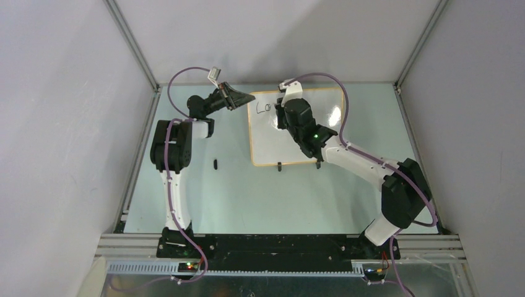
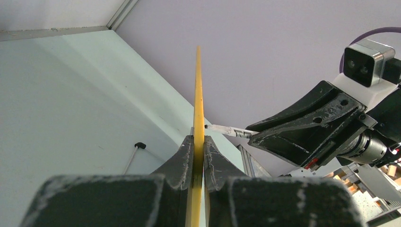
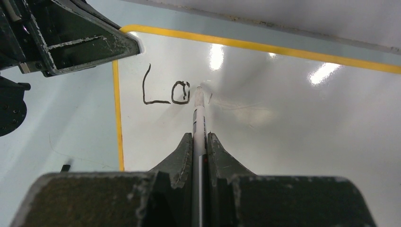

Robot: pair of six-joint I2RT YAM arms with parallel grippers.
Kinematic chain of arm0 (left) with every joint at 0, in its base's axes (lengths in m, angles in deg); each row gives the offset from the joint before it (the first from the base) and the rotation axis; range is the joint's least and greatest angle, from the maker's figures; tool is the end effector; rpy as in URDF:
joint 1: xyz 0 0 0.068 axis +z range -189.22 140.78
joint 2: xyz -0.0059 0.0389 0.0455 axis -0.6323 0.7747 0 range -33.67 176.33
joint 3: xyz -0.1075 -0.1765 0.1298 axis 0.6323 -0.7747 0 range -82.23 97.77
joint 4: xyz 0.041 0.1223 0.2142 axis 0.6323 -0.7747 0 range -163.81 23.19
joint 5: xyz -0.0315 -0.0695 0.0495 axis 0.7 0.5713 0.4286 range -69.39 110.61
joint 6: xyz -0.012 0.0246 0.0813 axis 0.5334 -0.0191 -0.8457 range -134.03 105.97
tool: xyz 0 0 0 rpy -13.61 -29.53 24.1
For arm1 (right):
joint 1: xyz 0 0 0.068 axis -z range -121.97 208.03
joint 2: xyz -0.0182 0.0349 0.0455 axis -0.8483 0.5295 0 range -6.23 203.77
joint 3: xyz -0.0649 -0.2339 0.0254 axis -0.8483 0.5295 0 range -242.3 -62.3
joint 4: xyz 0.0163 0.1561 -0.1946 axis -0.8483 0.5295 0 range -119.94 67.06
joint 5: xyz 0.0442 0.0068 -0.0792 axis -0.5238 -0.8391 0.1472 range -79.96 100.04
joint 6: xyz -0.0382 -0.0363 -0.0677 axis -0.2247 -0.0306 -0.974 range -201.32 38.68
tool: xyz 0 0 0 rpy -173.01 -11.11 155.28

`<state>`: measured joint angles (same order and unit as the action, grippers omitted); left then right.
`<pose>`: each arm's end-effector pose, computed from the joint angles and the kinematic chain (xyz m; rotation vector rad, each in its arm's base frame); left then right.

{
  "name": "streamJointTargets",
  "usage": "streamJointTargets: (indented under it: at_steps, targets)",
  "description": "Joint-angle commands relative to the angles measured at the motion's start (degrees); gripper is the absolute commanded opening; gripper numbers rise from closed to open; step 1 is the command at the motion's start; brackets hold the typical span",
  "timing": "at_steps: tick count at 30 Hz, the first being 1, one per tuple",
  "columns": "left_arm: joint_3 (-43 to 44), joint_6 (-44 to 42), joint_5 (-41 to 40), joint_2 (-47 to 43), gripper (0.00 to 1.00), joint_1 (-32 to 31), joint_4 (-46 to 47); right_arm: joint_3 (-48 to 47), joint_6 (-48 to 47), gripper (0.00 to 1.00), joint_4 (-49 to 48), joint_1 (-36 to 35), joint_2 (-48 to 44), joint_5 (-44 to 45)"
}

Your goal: Write a sentence on the whiteboard

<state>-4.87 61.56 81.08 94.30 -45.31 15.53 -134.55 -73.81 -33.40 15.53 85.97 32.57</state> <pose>0.4433 -0.1134 0.2149 0.3062 1.5011 -1.7091 0.3190 0.2531 0.2837 -0.2894 1.8202 0.2466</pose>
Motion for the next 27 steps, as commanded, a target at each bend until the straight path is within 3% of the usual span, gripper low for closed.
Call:
streamJointTargets:
  at_steps: [1, 27]
  targets:
    - [1.0, 0.7, 0.0, -1.3, 0.00, 0.0, 3.5, -3.9, 0.0, 0.00, -0.1, 0.2, 0.8, -0.2]
    - [0.9, 0.8, 0.0, -1.5, 0.00, -0.1, 3.6, -4.9, -0.5, 0.00, 1.3, 0.1, 2.2, 1.4]
